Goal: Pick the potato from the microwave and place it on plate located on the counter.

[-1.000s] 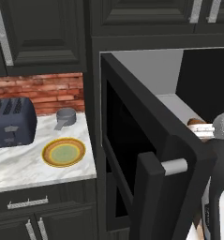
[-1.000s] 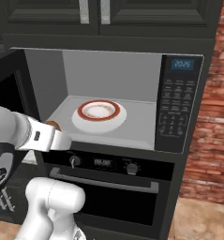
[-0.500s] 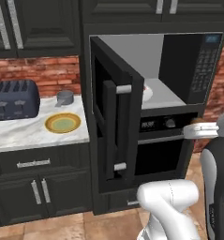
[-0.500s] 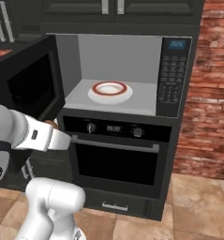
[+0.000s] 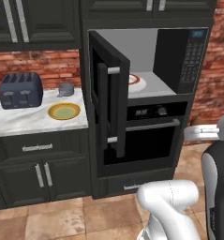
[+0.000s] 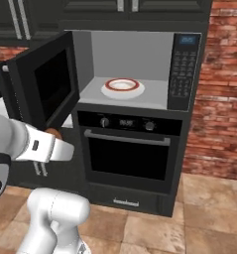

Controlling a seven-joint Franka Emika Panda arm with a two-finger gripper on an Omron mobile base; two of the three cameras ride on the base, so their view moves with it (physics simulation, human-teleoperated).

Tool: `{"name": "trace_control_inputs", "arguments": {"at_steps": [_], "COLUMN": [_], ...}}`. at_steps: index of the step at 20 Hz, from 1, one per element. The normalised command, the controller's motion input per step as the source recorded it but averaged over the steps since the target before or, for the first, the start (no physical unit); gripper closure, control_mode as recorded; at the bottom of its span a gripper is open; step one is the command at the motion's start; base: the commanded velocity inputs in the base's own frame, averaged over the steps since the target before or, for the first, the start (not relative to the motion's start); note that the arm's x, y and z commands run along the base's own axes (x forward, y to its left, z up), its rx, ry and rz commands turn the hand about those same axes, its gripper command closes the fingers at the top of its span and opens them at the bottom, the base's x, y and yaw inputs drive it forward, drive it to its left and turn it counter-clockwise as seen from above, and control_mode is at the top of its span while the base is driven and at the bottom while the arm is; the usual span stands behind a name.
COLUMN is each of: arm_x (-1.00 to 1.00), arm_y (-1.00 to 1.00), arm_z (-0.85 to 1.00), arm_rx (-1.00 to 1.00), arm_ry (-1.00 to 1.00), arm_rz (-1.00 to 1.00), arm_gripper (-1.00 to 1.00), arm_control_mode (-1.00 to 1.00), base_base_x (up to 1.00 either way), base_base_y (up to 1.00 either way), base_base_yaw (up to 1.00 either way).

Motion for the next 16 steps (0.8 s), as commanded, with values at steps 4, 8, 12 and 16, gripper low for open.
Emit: {"name": "trace_control_inputs", "arguments": {"at_steps": [4, 8, 12, 16], "arm_x": [0.0, 0.0, 0.0, 0.0], "arm_y": [0.0, 0.0, 0.0, 0.0], "arm_z": [0.0, 0.0, 0.0, 0.0], "arm_rx": [0.0, 0.0, 0.0, 0.0], "arm_ry": [0.0, 0.0, 0.0, 0.0], "arm_rz": [0.0, 0.0, 0.0, 0.0], "arm_gripper": [1.0, 1.0, 1.0, 1.0], "arm_control_mode": [1.0, 1.0, 1.0, 1.0], "base_base_x": [-0.35, -0.11, 0.0, -0.04], "base_base_y": [1.0, 1.0, 0.89, 0.44], "base_base_yaw": [0.0, 0.0, 0.12, 0.43]}}
